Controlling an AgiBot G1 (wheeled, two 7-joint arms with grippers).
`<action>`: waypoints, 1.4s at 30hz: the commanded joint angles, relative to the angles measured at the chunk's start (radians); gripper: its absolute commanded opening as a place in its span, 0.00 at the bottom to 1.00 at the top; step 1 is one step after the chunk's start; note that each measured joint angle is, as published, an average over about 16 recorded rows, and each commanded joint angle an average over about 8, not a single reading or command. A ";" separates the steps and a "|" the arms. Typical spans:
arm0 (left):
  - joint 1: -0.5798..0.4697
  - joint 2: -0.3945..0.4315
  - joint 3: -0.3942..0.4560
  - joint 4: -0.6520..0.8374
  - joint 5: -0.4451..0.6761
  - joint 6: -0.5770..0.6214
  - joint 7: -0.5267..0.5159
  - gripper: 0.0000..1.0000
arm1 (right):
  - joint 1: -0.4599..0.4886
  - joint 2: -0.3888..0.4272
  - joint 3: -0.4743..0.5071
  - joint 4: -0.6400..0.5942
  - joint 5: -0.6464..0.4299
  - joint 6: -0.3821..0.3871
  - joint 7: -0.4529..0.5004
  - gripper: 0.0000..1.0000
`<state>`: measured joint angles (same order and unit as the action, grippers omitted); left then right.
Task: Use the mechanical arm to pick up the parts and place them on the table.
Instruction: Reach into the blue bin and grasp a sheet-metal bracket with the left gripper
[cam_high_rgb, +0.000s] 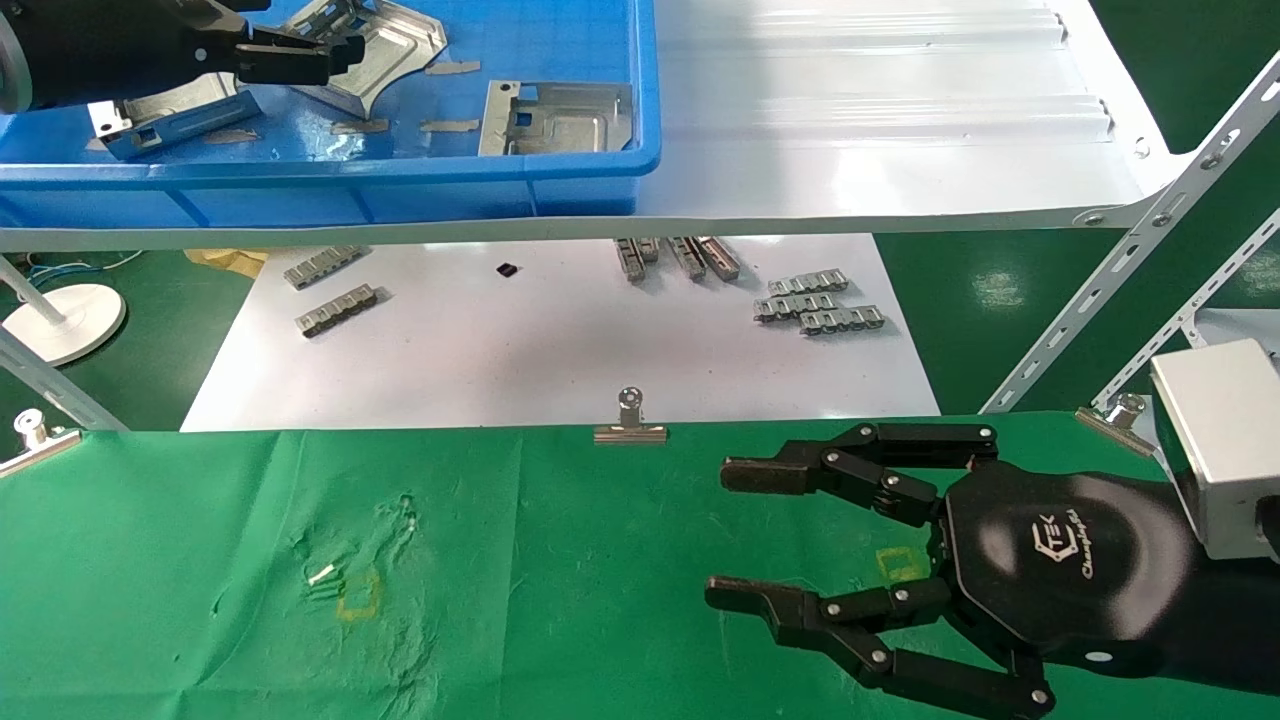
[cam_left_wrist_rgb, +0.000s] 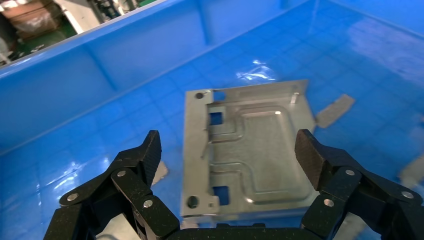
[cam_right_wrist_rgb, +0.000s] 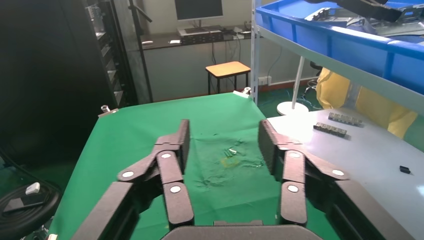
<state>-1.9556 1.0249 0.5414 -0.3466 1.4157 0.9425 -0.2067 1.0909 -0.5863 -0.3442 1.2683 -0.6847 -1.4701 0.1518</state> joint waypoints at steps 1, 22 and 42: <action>-0.018 0.014 0.000 0.055 0.005 -0.015 0.023 0.00 | 0.000 0.000 0.000 0.000 0.000 0.000 0.000 1.00; -0.096 0.092 0.007 0.290 0.022 -0.096 0.106 0.00 | 0.000 0.000 0.000 0.000 0.000 0.000 0.000 1.00; -0.111 0.049 -0.054 0.297 -0.066 -0.016 0.156 0.00 | 0.000 0.000 -0.001 0.000 0.000 0.000 0.000 1.00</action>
<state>-2.0569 1.0663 0.4817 -0.0605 1.3383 0.9770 -0.0318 1.0910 -0.5860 -0.3448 1.2683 -0.6842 -1.4698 0.1514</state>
